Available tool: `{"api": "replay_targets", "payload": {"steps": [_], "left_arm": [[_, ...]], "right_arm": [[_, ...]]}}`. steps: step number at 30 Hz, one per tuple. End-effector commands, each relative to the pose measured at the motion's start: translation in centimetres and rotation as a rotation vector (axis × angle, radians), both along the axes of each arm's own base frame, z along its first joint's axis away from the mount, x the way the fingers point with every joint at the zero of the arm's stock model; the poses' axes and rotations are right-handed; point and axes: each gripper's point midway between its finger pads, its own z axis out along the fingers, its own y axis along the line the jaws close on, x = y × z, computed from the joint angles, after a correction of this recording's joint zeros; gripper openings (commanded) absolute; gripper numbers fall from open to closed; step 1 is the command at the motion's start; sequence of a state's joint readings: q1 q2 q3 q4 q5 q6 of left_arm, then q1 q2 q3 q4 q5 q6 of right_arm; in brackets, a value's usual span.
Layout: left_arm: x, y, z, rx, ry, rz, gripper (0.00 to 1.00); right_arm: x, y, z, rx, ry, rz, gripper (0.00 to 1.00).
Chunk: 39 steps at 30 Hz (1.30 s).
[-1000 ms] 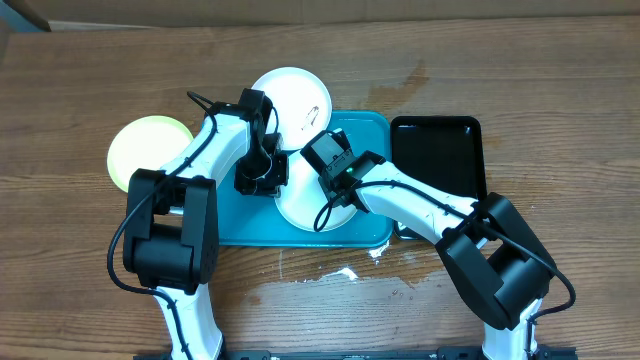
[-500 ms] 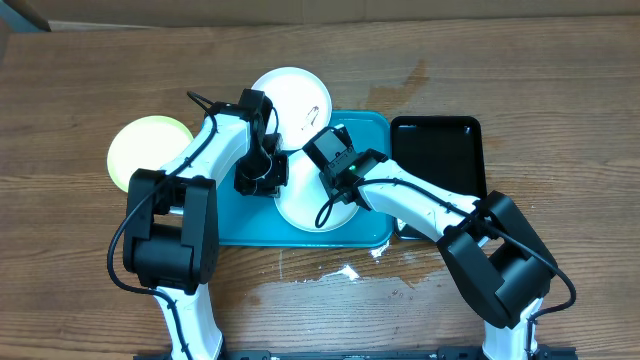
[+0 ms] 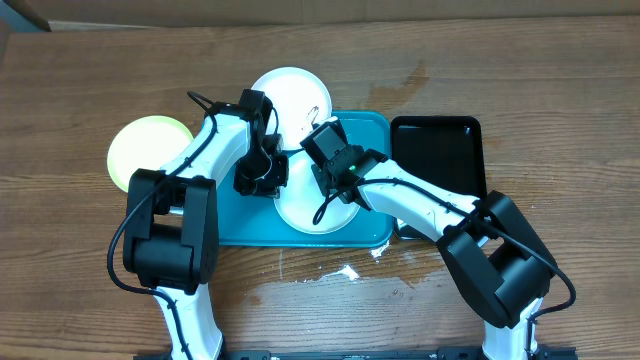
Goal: Clean dirty plates on tray and stack at the side
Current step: 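Scrub the white plate's sauce smear with the sponge, left gripper holding rim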
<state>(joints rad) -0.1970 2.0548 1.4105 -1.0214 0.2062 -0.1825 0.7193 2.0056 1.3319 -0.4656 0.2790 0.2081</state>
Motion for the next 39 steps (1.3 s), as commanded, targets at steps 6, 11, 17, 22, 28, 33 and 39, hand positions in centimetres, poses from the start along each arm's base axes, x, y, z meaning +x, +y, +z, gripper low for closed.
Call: {"api": "replay_targets", "payload": {"steps": [6, 11, 17, 22, 28, 33, 39], "left_arm": [[-0.5, 0.8, -0.4, 0.056, 0.001, -0.037, 0.04], [-0.5, 0.7, -0.4, 0.055, 0.001, -0.037, 0.04], [-0.5, 0.7, -0.4, 0.056, 0.001, -0.037, 0.04], [-0.5, 0.8, -0.4, 0.056, 0.004, -0.037, 0.04], [-0.6, 0.8, -0.4, 0.056, 0.005, -0.037, 0.04], [-0.6, 0.8, -0.4, 0.055, 0.006, -0.049, 0.04], [-1.1, 0.9, -0.3, 0.046, 0.013, -0.131, 0.04]], "right_arm": [[1.3, 1.3, 3.0, 0.075, -0.052, 0.014, 0.04], [1.2, 1.5, 4.2, 0.060, -0.071, 0.084, 0.04], [1.2, 1.8, 4.4, 0.072, -0.074, 0.090, 0.04], [1.6, 2.1, 5.7, 0.082, -0.111, 0.112, 0.04], [1.0, 3.3, 5.3, 0.039, -0.111, 0.306, 0.04], [0.9, 3.7, 5.3, 0.058, -0.107, 0.342, 0.04], [0.9, 3.3, 4.1, 0.092, -0.079, 0.425, 0.04]]}}
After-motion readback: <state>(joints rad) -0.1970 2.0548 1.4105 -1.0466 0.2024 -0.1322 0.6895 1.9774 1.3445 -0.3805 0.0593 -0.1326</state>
